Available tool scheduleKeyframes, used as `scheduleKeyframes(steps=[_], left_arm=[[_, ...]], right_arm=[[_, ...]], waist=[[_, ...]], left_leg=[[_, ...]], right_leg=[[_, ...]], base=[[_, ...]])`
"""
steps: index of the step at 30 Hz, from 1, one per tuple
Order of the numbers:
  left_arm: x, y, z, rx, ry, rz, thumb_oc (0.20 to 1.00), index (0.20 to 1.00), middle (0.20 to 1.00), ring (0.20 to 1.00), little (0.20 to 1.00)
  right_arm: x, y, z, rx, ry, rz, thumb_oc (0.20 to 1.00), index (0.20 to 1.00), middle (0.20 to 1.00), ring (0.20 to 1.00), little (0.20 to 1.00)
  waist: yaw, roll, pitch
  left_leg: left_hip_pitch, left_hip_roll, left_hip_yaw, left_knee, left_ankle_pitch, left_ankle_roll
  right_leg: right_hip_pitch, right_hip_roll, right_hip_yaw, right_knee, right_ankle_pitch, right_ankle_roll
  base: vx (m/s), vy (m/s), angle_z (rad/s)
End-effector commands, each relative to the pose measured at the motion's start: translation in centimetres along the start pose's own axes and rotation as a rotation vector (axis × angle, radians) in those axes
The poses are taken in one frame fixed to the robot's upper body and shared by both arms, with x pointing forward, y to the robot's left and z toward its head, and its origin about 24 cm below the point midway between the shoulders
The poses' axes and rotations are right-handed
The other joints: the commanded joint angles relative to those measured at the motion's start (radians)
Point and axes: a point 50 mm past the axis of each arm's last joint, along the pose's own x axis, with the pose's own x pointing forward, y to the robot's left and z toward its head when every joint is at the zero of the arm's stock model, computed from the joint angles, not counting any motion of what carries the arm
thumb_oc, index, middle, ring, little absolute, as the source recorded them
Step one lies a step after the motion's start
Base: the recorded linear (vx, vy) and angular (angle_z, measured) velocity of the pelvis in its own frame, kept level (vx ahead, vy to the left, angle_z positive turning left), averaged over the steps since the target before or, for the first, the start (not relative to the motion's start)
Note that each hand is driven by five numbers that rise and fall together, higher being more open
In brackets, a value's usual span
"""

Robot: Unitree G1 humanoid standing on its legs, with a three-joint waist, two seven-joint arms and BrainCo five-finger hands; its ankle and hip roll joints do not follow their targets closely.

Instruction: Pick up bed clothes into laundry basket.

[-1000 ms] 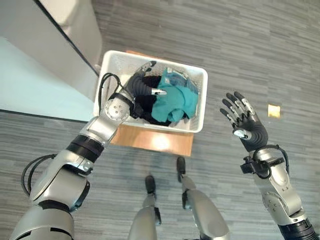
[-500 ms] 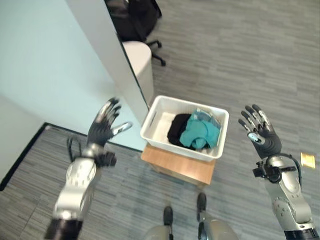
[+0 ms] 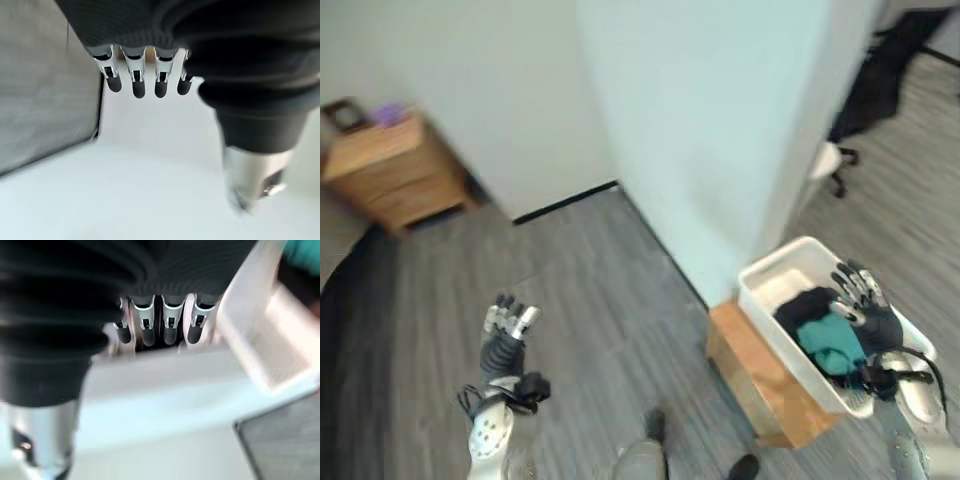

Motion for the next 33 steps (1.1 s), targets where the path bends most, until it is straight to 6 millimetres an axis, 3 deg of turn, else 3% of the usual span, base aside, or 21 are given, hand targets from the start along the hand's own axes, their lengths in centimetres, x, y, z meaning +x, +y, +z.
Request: scheduleKeyframes(steps=[1, 3, 4, 7, 8, 9, 10, 11, 12, 13, 14, 15, 16, 19, 21, 23, 24, 25, 26, 29, 33], left_arm=[[1.8, -1.9, 4.8, 0.063, -0.222, -0.108, 1.000, 1.000, 1.000, 1.000, 1.000], [1.7, -2.2, 4.9, 0.117, -0.232, -0.107, 1.000, 1.000, 1.000, 1.000, 1.000], [1.6, -2.6, 4.6, 0.110, -0.217, -0.113, 1.000, 1.000, 1.000, 1.000, 1.000], [1.2, -2.8, 4.0, 0.117, -0.187, -0.124, 1.000, 1.000, 1.000, 1.000, 1.000], [1.4, -3.6, 3.7, 0.127, -0.184, -0.158, 1.000, 1.000, 1.000, 1.000, 1.000], [1.5, -4.1, 3.6, 0.114, -0.179, -0.188, 1.000, 1.000, 1.000, 1.000, 1.000], [1.5, -4.1, 3.6, 0.114, -0.179, -0.187, 1.000, 1.000, 1.000, 1.000, 1.000], [1.4, -4.2, 4.0, 0.134, -0.195, -0.212, 1.000, 1.000, 1.000, 1.000, 1.000], [1.3, -3.9, 3.8, 0.141, -0.184, -0.211, 1.000, 1.000, 1.000, 1.000, 1.000], [1.6, -4.3, 4.1, 0.158, -0.203, -0.227, 1.000, 1.000, 1.000, 1.000, 1.000], [1.6, -4.3, 4.1, 0.158, -0.203, -0.228, 1.000, 1.000, 1.000, 1.000, 1.000], [2.0, -4.7, 4.3, 0.170, -0.207, -0.258, 1.000, 1.000, 1.000, 1.000, 1.000], [1.9, -4.9, 3.9, 0.173, -0.191, -0.268, 1.000, 1.000, 1.000, 1.000, 1.000], [1.1, -3.6, 3.5, 0.152, -0.172, -0.208, 1.000, 1.000, 1.000, 1.000, 1.000], [0.8, -2.8, 2.8, 0.114, -0.144, -0.155, 1.000, 1.000, 1.000, 1.000, 1.000], [0.9, -2.7, 2.0, 0.080, -0.110, -0.123, 1.000, 1.000, 1.000, 1.000, 1.000], [1.0, -3.0, 1.7, 0.085, -0.097, -0.134, 1.000, 1.000, 1.000, 1.000, 1.000], [1.6, -4.1, 1.7, 0.082, -0.098, -0.177, 1.000, 1.000, 1.000, 1.000, 1.000], [1.6, -4.6, 1.7, 0.084, -0.097, -0.202, 1.000, 1.000, 1.000, 1.000, 1.000], [1.7, -5.4, 1.7, 0.127, -0.103, -0.257, 1.000, 1.000, 1.000, 1.000, 1.000], [1.4, -5.7, 1.8, 0.117, -0.105, -0.263, 1.000, 1.000, 1.000, 1.000, 1.000]], right_arm=[[0.3, -0.3, 0.9, -0.031, -0.076, -0.031, 1.000, 1.000, 1.000, 1.000, 1.000], [0.0, -0.2, 0.5, -0.030, -0.055, -0.029, 1.000, 1.000, 1.000, 1.000, 1.000], [0.5, 0.8, 0.4, -0.001, -0.060, -0.008, 1.000, 1.000, 1.000, 1.000, 1.000], [0.5, 2.5, 0.2, 0.038, -0.057, 0.061, 1.000, 1.000, 1.000, 1.000, 1.000], [0.7, 2.4, 0.0, 0.006, -0.042, 0.072, 1.000, 1.000, 1.000, 1.000, 1.000], [0.5, 2.2, 0.0, 0.023, -0.041, 0.065, 1.000, 1.000, 1.000, 1.000, 1.000], [0.5, 2.2, 0.0, 0.023, -0.041, 0.066, 1.000, 1.000, 1.000, 1.000, 1.000], [0.3, 1.9, -0.5, 0.031, -0.021, 0.068, 1.000, 1.000, 1.000, 1.000, 1.000], [0.3, 1.7, -0.6, 0.024, -0.017, 0.054, 1.000, 1.000, 1.000, 1.000, 1.000], [0.1, 1.0, -0.8, 0.028, -0.010, 0.021, 1.000, 1.000, 1.000, 1.000, 1.000], [0.1, 1.0, -0.8, 0.028, -0.010, 0.021, 1.000, 1.000, 1.000, 1.000, 1.000], [-0.7, 0.1, -0.5, 0.024, -0.018, -0.009, 1.000, 1.000, 1.000, 1.000, 1.000], [-1.2, -0.3, -0.6, 0.024, -0.006, -0.030, 1.000, 1.000, 1.000, 1.000, 1.000], [-1.2, -1.1, -0.4, 0.044, -0.010, -0.048, 1.000, 1.000, 1.000, 1.000, 1.000], [-1.1, -1.3, 0.1, 0.054, -0.033, -0.043, 1.000, 1.000, 1.000, 1.000, 1.000], [-1.1, -1.8, 0.7, 0.011, -0.051, -0.040, 1.000, 1.000, 1.000, 1.000, 1.000], [-1.1, -2.0, 0.9, -0.010, -0.052, -0.054, 1.000, 1.000, 1.000, 1.000, 1.000], [-1.3, -2.0, 0.7, -0.008, -0.050, -0.067, 1.000, 1.000, 1.000, 1.000, 1.000], [-1.5, -2.0, 0.4, -0.002, -0.040, -0.072, 1.000, 1.000, 1.000, 1.000, 1.000], [-2.5, -1.6, -0.9, 0.018, 0.015, -0.079, 1.000, 1.000, 1.000, 1.000, 1.000], [-2.8, -0.1, -2.4, 0.079, 0.069, -0.042, 1.000, 1.000, 1.000, 1.000, 1.000]], waist=[[-0.022, 0.021, -0.041], [-0.025, 0.027, -0.060], [-0.042, 0.032, -0.050], [-0.072, 0.045, -0.016], [-0.117, 0.067, 0.018], [-0.135, 0.081, 0.021], [-0.136, 0.082, 0.020], [-0.135, 0.067, 0.022], [-0.137, 0.065, 0.018], [-0.188, 0.051, 0.008], [-0.188, 0.052, 0.003], [-0.186, 0.029, 0.020], [-0.179, 0.015, 0.025], [-0.126, -0.014, 0.001], [-0.112, -0.022, 0.001], [-0.129, -0.031, 0.005], [-0.144, -0.036, 0.004], [-0.172, -0.049, 0.003], [-0.181, -0.051, 0.002], [-0.205, -0.044, -0.014], [-0.211, -0.011, -0.057]], left_leg=[[0.008, -0.051, -0.081, -0.015, 0.037, 0.017], [0.038, -0.125, -0.157, -0.062, 0.013, 0.055], [0.117, -0.216, -0.221, -0.097, -0.041, 0.125], [0.182, -0.270, -0.288, -0.143, -0.049, 0.180], [0.175, -0.240, -0.410, -0.134, 0.000, 0.173], [0.193, -0.236, -0.523, -0.143, 0.009, 0.151], [0.191, -0.235, -0.524, -0.143, 0.010, 0.151], [0.191, -0.245, -0.635, -0.128, -0.007, 0.126], [0.181, -0.245, -0.667, -0.123, -0.007, 0.122], [0.163, -0.268, -0.794, -0.104, 0.000, 0.118], [0.164, -0.267, -0.795, -0.106, -0.005, 0.121], [0.160, -0.276, -0.890, -0.087, -0.030, 0.098], [0.145, -0.279, -0.944, -0.059, -0.036, 0.090], [0.118, -0.230, -1.041, -0.063, -0.013, 0.045], [0.080, -0.194, -1.029, -0.055, 0.020, 0.020], [0.031, -0.159, -0.891, -0.048, 0.040, 0.030], [0.024, -0.138, -0.776, -0.038, 0.036, 0.036], [0.044, -0.092, -0.536, 0.017, 0.003, 0.043], [0.062, -0.087, -0.481, 0.055, -0.022, 0.044], [0.100, -0.071, -0.378, 0.114, -0.034, 0.033], [0.176, -0.096, -0.414, -0.140, 0.001, 0.016]], right_leg=[[0.118, 0.052, 0.044, 0.059, -0.133, 0.039], [0.119, -0.017, 0.005, 0.208, -0.107, 0.074], [0.059, -0.154, 0.058, 0.492, 0.068, 0.148], [-0.017, -0.245, 0.196, 0.711, 0.164, 0.187], [-0.194, -0.074, 0.438, 0.792, 0.070, 0.112], [-0.260, 0.004, 0.556, 0.710, 0.025, 0.079], [-0.260, 0.005, 0.554, 0.707, 0.027, 0.078], [-0.263, -0.010, 0.663, 0.495, 0.012, 0.075], [-0.235, -0.008, 0.671, 0.442, 0.021, 0.079], [-0.222, 0.096, 0.943, 0.266, 0.004, 0.089], [-0.217, 0.095, 0.940, 0.256, 0.002, 0.089], [-0.175, 0.136, 1.098, 0.241, -0.027, 0.119], [-0.161, 0.137, 1.129, 0.243, -0.007, 0.127], [-0.111, 0.122, 0.956, 0.175, -0.050, 0.097], [-0.091, 0.128, 0.881, 0.150, -0.061, 0.085], [-0.058, 0.117, 0.773, 0.118, -0.070, 0.074], [-0.049, 0.109, 0.725, 0.114, -0.069, 0.077], [-0.042, 0.093, 0.621, 0.103, -0.057, 0.076], [-0.035, 0.090, 0.587, 0.100, -0.062, 0.069], [-0.043, 0.079, 0.481, 0.106, -0.065, 0.050], [-0.008, 0.078, 0.409, 0.072, -0.058, 0.068]], base=[[0.19, 0.169, 1.85], [0.36, 0.391, 1.43], [0.39, 0.462, 1.08], [0.18, 0.215, 1.93], [0.02, -0.300, 2.37], [0.03, -0.335, 2.68], [0.32, -0.473, 2.86], [0.26, -0.368, 2.68], [0.39, -0.595, 2.22], [0.24, -0.255, 1.70], [0.26, -0.428, 1.70], [0.15, -0.370, 3.53], [0.17, -0.497, 3.79], [0.11, -0.565, 2.40], [0.06, -0.479, 0.96], [-0.04, -0.270, 1.29], [-0.22, -0.297, 2.07], [-0.25, -0.239, 1.98], [-0.28, -0.210, 1.67], [-0.14, -0.050, 1.02], [0.01, 0.089, 0.83]])
